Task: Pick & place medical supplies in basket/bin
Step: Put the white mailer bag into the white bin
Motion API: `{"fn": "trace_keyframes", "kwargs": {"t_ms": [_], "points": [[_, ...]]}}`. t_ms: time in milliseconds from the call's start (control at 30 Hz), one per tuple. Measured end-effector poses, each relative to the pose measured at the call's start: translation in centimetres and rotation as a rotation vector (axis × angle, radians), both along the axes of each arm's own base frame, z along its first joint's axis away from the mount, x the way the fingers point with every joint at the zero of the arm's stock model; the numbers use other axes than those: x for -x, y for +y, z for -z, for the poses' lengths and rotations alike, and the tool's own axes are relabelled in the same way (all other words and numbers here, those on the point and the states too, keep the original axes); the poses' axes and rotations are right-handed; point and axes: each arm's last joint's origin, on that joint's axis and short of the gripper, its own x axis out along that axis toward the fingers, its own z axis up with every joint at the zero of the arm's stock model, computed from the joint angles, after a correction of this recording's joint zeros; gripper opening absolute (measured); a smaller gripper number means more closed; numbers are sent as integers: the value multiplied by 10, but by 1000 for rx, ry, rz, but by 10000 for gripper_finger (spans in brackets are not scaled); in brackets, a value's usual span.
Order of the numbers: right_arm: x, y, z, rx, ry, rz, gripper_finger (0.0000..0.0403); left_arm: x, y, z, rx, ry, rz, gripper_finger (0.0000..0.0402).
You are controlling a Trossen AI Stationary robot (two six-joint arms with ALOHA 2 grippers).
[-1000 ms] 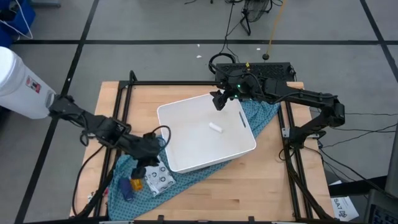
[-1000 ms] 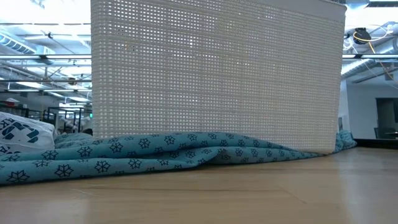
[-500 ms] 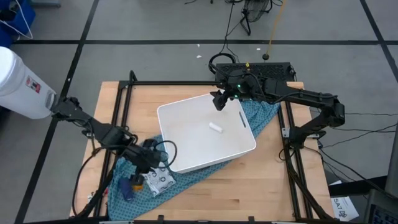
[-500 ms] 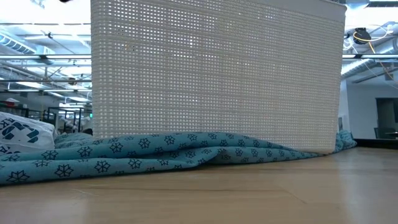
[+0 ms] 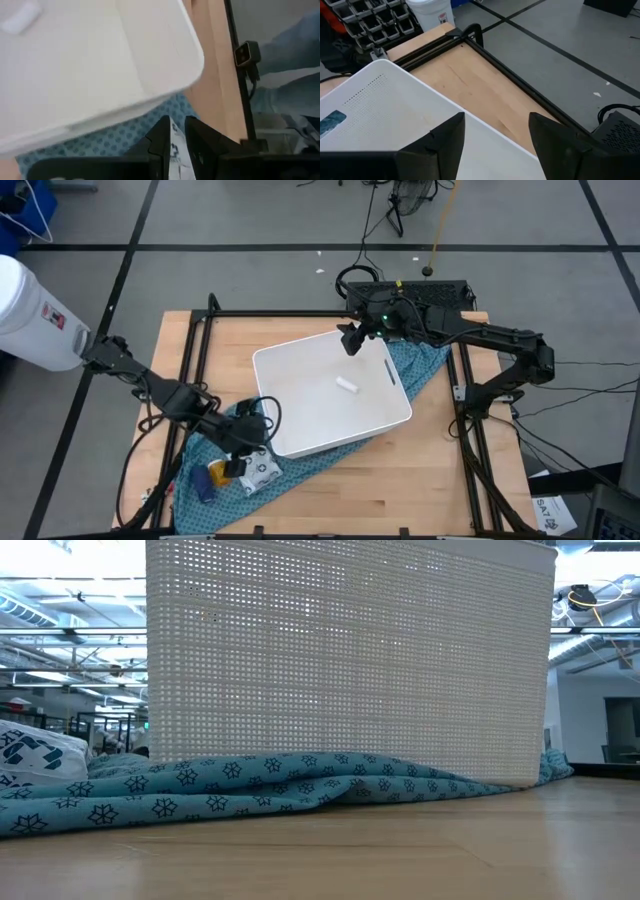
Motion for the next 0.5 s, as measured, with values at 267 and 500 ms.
{"fn": "trace_keyframes", "kwargs": {"t_ms": [267,500], "points": [[0,0,0,0,0,0,210,2,4,5,-4,66,-22,66],[0,0,-1,10,-1,-7,210,0,3,10,7,110,-50,152]]}}
